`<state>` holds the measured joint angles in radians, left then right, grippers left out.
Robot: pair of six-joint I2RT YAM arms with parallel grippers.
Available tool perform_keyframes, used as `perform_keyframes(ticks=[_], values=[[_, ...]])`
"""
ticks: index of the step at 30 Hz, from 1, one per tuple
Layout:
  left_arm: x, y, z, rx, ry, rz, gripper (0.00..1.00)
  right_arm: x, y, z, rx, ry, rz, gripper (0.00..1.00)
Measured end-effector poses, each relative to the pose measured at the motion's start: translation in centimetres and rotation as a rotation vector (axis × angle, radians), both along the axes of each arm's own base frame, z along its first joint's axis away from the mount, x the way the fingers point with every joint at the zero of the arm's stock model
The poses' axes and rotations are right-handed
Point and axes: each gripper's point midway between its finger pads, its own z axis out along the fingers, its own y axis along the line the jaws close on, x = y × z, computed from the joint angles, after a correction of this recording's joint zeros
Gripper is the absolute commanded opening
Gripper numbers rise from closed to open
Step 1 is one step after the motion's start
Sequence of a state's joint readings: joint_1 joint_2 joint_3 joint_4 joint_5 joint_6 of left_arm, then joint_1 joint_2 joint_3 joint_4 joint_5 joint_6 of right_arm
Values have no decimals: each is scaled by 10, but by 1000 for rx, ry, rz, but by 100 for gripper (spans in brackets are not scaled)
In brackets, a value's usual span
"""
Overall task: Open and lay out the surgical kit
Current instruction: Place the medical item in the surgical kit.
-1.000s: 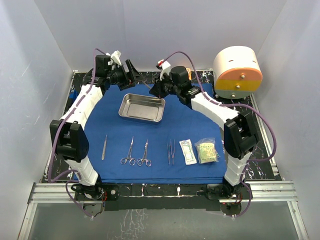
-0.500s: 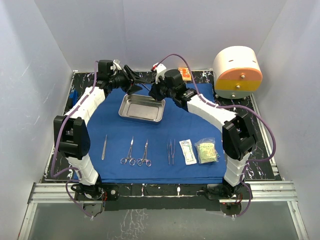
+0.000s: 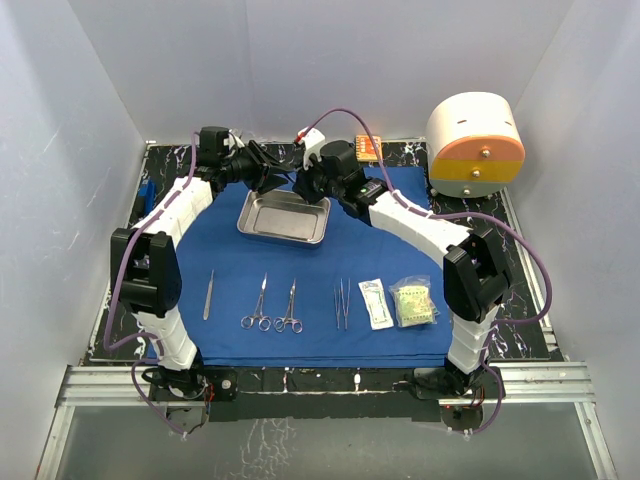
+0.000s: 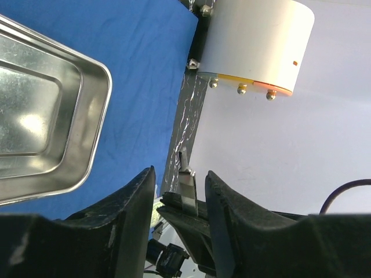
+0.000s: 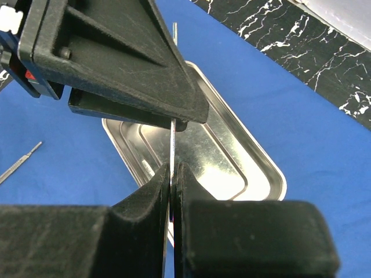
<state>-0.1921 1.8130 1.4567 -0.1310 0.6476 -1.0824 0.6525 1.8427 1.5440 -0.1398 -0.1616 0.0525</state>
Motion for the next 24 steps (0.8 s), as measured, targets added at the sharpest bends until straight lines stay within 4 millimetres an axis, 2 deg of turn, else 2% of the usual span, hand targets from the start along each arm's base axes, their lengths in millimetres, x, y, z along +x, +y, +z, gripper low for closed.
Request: perform_keyframes(ticks=[3,20,24], values=[[-1,0,-1,-2,10,3,39,1,-1,0,-4,-2,-9,0],[-2,-2,-2,-27,34,10,4,-4,1,-6,-32,6,-15,0],[-4,-3,-3,-34,46,6,0,-5,3,-8,-41,5,-19,5]])
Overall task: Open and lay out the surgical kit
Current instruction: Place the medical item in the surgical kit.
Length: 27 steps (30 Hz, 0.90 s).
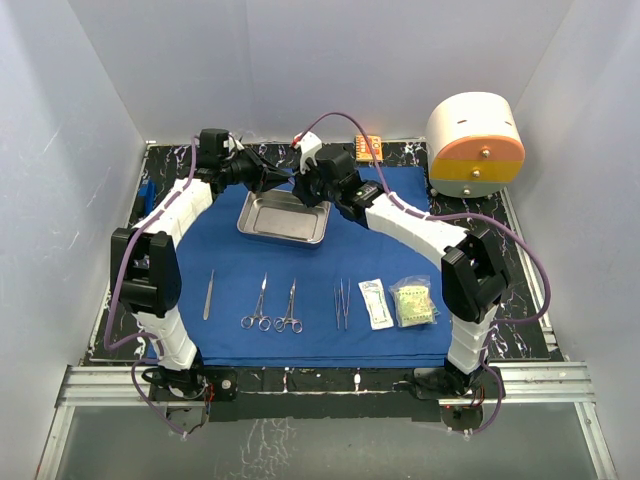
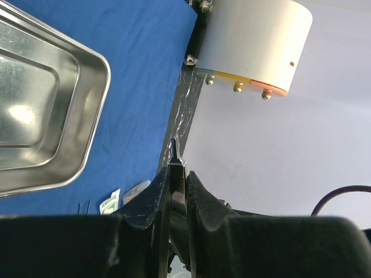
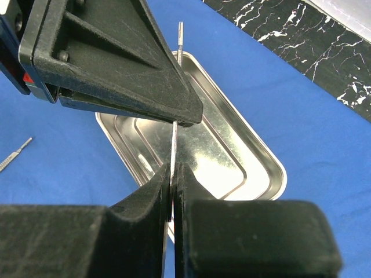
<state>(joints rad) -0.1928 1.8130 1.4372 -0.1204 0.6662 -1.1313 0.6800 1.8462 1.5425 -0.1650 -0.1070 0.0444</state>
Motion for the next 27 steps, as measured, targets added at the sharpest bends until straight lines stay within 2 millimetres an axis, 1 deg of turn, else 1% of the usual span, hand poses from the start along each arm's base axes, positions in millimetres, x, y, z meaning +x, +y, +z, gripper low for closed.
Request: perform_keyframes(ticks=[3,11,14,18,20,22,27], values=[[-1,1,-2,-1,6,2,0,-1,1,-1,-3,-2,2,12],[-4,10,-21,15,40,19,0,-7,9,-1,-5,-10,32,40],[-5,16,-27,43,38,19,0,-9,11,-1,-5,-9,50,44],[-12,29,-33,142,-14,-11,0,-12,12,-1,-1,-4,100,46],[-22,38,-36,227,-52,-52,0,-12,7,1,5,4,122,46],[-34,48,-37,314,-83,-96,0,-11,-3,5,11,6,137,46],[-69,77,-40,538,-138,-239,0,-16,-43,14,13,-4,139,47]])
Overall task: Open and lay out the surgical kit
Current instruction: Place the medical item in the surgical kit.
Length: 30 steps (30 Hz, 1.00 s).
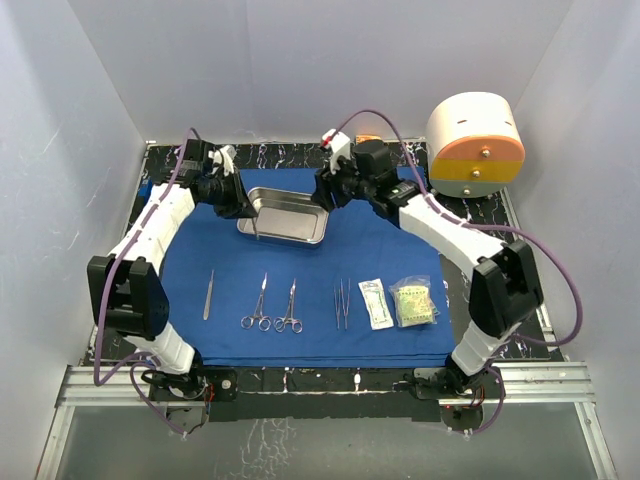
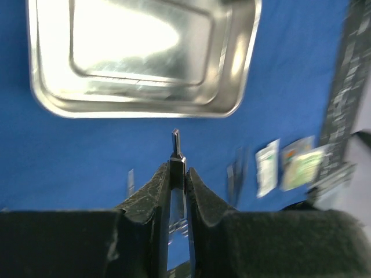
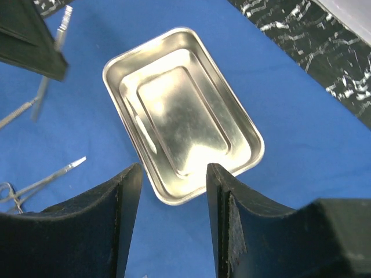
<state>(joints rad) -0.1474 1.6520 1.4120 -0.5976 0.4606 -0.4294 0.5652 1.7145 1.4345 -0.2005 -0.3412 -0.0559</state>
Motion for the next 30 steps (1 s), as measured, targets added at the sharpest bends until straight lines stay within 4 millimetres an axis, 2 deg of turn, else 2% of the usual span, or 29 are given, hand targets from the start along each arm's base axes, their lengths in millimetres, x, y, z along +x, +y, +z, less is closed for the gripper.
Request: perform_keyframes(ticks=[3,6,12,18,20,24,30], values=[[-22,20,-8,135,8,-80,0,-9,-23,-4,-12,-6,-6,47],[-42,34,-20,218,29,-127,0,-17,-40,-17,-30,3,-11,47],[-85,52,-55,310,189,-187,0,-18,-65,-44,-52,42,-42,47],[-122,71,-92,395,340,-226,0,-15,-83,-45,-41,27,-76,47],[-129,74,-97,413,362,-234,0,-14,-86,-44,-32,20,-81,47],[-130,78,-102,440,377,-252,0,-10,-91,-42,-20,16,-88,47],[-132,83,-123,470,464,-299,0,-6,-93,-40,-7,9,-93,46]])
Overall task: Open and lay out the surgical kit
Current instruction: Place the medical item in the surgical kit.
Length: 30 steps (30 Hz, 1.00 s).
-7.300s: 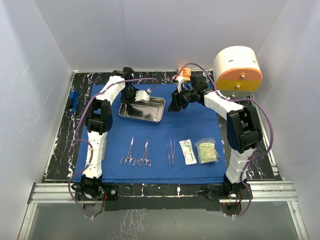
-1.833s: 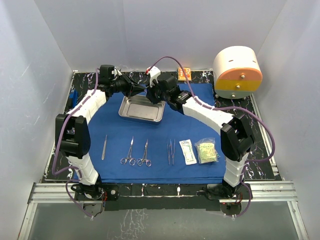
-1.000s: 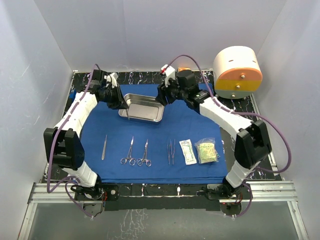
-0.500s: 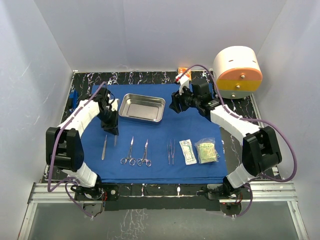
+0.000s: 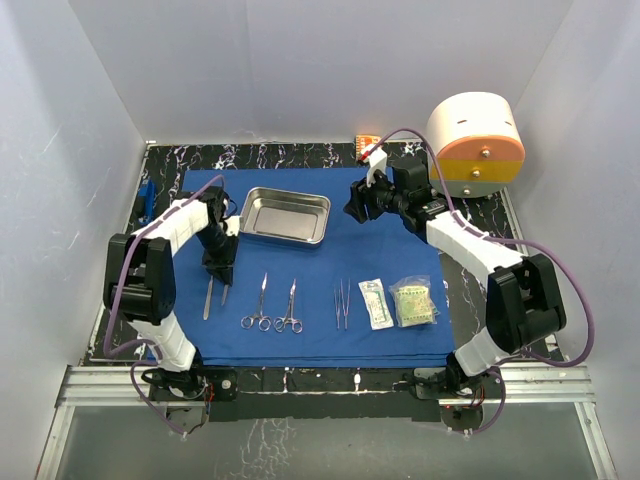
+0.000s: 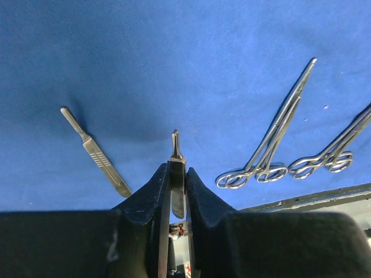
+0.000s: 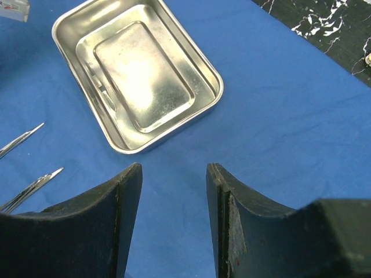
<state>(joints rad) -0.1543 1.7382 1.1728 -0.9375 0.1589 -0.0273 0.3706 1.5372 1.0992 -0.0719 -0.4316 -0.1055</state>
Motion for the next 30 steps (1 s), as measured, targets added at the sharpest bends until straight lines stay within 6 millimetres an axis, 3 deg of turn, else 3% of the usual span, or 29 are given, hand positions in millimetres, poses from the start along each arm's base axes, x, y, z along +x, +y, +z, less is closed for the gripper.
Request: perform_keyframes(ticks=[20,30], values=[[-4,13,-15,69,138,-72,7,5,-1,-25,-17,57,-5,46],[-6,15,-21,77,181,-88,11,6,-2,-28,-19,63,-7,45]])
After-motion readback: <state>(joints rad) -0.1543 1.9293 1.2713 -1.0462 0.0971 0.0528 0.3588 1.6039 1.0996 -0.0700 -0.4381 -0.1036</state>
